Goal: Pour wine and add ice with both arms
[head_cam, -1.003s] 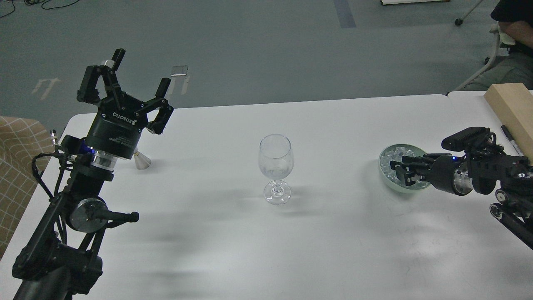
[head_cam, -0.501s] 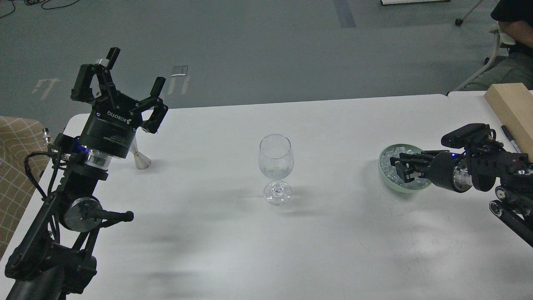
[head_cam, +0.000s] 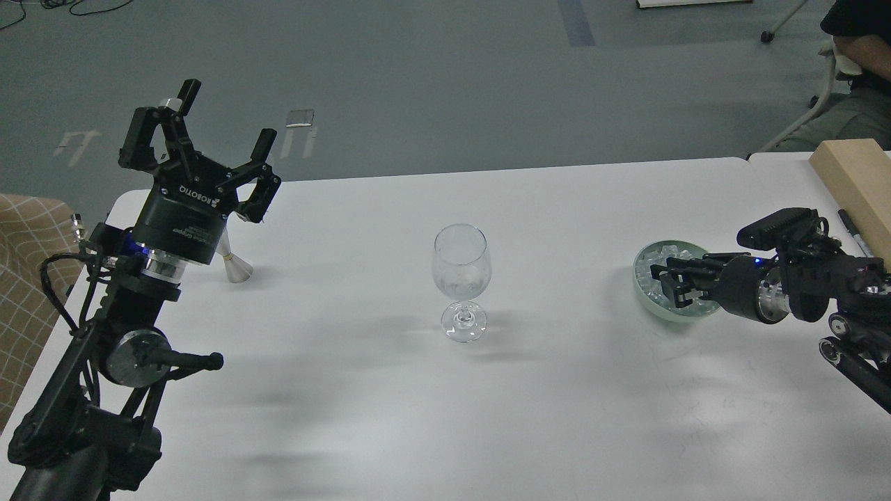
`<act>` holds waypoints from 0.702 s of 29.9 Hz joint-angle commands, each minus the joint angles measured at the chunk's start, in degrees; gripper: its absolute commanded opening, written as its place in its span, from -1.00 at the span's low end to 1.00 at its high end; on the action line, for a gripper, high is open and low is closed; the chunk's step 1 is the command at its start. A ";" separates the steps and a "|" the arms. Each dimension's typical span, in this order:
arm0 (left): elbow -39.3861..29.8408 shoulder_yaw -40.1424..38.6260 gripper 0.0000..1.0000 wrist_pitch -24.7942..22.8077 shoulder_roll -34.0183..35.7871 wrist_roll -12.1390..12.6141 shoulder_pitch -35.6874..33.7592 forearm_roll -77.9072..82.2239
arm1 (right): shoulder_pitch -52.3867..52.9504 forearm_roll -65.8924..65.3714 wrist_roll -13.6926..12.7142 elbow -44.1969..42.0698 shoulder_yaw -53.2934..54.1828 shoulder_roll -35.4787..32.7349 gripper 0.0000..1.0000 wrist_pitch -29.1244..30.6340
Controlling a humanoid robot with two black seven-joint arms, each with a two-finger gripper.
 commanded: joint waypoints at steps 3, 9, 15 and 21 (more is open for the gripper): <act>0.00 0.17 0.96 0.00 0.17 -0.08 0.09 0.00 | -0.08 0.00 0.00 0.59 -0.04 -0.01 -0.39 0.76; 0.44 0.08 0.96 0.00 0.70 -0.08 0.18 0.00 | 0.00 0.00 0.09 0.59 -0.04 -0.10 -0.39 0.85; 0.97 0.08 0.96 0.00 0.70 -0.08 0.18 0.00 | 0.27 0.00 0.09 0.42 -0.04 -0.71 -0.39 1.63; 0.97 0.08 0.96 0.00 0.70 -0.08 0.00 -0.09 | 0.45 0.00 0.09 0.42 -0.04 -0.80 -0.39 1.99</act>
